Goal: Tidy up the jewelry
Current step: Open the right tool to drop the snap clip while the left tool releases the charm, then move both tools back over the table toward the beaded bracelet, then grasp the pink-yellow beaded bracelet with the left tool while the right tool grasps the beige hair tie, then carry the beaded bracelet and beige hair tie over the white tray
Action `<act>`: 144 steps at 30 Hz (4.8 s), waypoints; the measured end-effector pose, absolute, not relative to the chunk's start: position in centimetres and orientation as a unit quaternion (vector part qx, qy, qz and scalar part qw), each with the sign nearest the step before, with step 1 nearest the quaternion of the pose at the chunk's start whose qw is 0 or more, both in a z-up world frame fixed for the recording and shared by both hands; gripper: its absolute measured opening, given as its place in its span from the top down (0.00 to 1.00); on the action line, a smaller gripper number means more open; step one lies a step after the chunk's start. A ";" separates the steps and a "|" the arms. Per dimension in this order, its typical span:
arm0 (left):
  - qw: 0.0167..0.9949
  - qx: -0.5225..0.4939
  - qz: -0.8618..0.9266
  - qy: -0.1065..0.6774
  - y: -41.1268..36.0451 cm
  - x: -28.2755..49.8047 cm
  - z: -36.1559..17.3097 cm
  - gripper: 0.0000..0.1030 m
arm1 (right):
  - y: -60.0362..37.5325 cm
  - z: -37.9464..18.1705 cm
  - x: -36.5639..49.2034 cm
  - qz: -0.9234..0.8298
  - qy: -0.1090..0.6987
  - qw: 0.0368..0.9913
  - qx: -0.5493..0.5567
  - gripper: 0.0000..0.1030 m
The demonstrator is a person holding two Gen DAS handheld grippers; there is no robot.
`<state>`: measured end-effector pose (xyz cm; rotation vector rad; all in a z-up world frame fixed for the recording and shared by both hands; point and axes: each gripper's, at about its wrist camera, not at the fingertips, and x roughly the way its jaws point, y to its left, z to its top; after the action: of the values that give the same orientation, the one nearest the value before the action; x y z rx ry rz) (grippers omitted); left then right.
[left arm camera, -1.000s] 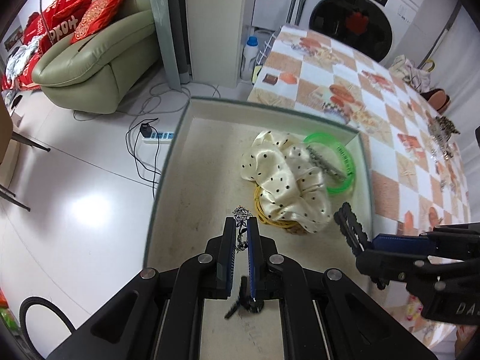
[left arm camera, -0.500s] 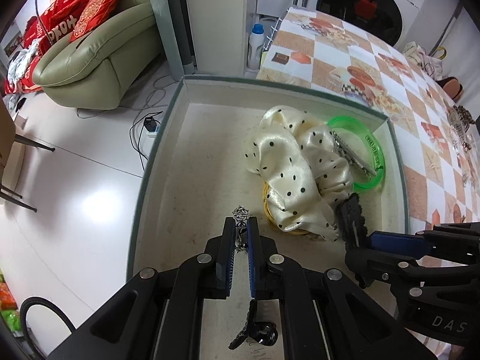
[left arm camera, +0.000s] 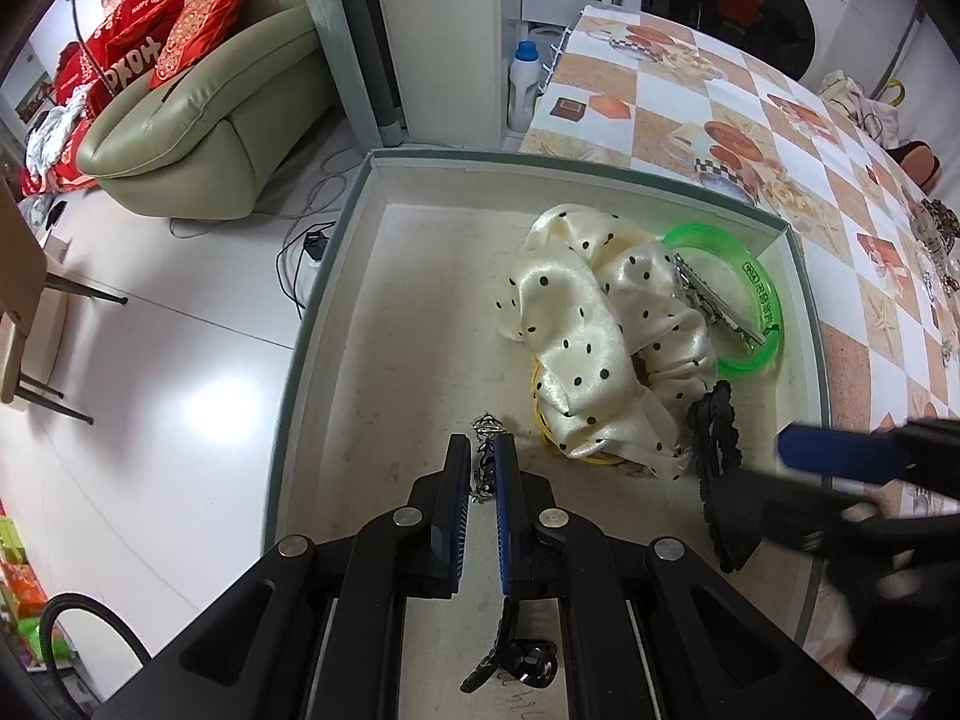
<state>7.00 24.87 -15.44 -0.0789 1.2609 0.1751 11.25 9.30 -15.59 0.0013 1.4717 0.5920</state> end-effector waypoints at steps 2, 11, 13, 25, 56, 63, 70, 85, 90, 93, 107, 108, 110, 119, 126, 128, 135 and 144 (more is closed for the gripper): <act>0.804 -0.034 0.083 0.587 24.8 6.9 -15.2 0.88 | 8.6 -14.3 11.5 0.266 0.651 0.711 0.015 0.51; 0.801 -0.036 0.081 0.591 24.1 6.9 -14.6 0.88 | 3.7 -11.8 10.8 0.239 0.645 0.724 0.052 0.50; 0.801 -0.037 0.081 0.592 24.0 6.8 -14.5 0.88 | 2.6 -11.5 10.5 0.235 0.646 0.724 0.055 0.50; 0.817 -0.007 0.108 0.567 23.2 6.4 -12.2 0.00 | -2.0 -10.4 9.6 0.211 0.641 0.732 0.094 0.50; 0.834 0.066 -0.020 0.548 8.9 5.6 -7.9 0.00 | -21.8 -12.0 4.5 0.035 0.639 0.747 0.179 0.21; 0.820 0.086 -0.088 0.558 3.4 4.2 -8.8 0.00 | -24.2 -12.2 4.6 0.024 0.636 0.749 0.186 0.21; 0.800 0.098 -0.117 0.580 0.0 2.1 -10.9 0.00 | -24.3 -13.4 6.4 0.026 0.641 0.741 0.198 0.21; 0.784 0.104 -0.156 0.591 -3.1 -0.3 -13.8 0.07 | -23.2 -16.1 9.6 0.011 0.647 0.728 0.229 0.33; 0.777 0.112 -0.166 0.597 -3.9 -0.5 -14.8 0.16 | -22.6 -16.9 10.8 0.000 0.649 0.729 0.217 0.46; 0.770 0.115 -0.173 0.603 -4.3 -0.7 -15.4 0.20 | -22.0 -17.5 11.3 -0.002 0.653 0.729 0.206 0.50; 0.753 0.142 -0.198 0.611 -6.8 -2.5 -16.4 0.82 | -19.7 -17.5 12.0 -0.013 0.651 0.750 0.113 0.89; 0.752 0.139 -0.200 0.613 -6.8 -2.5 -16.4 0.87 | -19.7 -17.5 12.0 -0.011 0.650 0.751 0.114 0.90; 0.747 0.113 -0.207 0.622 -6.4 -2.2 -16.3 0.87 | -20.0 -17.4 11.7 -0.001 0.646 0.753 0.124 0.90; 0.747 0.027 -0.203 0.632 -3.3 -0.9 -14.4 0.88 | -22.8 -15.8 8.8 0.021 0.638 0.750 0.175 0.91; 0.758 0.010 -0.204 0.620 -1.9 -0.1 -11.9 0.88 | -23.2 -13.6 7.0 0.023 0.636 0.748 0.189 0.91; 0.762 0.008 -0.204 0.615 -1.5 0.6 -11.0 0.88 | -23.0 -13.0 6.6 0.025 0.636 0.748 0.189 0.91; 0.774 -0.002 -0.193 0.603 0.0 0.1 -8.6 0.88 | -22.0 -10.3 4.9 0.037 0.634 0.749 0.188 0.91; 0.788 -0.023 -0.166 0.593 4.1 -0.2 -6.3 0.87 | -18.7 -7.1 3.6 0.067 0.633 0.751 0.178 0.91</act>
<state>-0.19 4.05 -6.28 -0.0490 1.2779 -0.3571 3.63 -18.68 -7.08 0.3886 1.3829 0.1462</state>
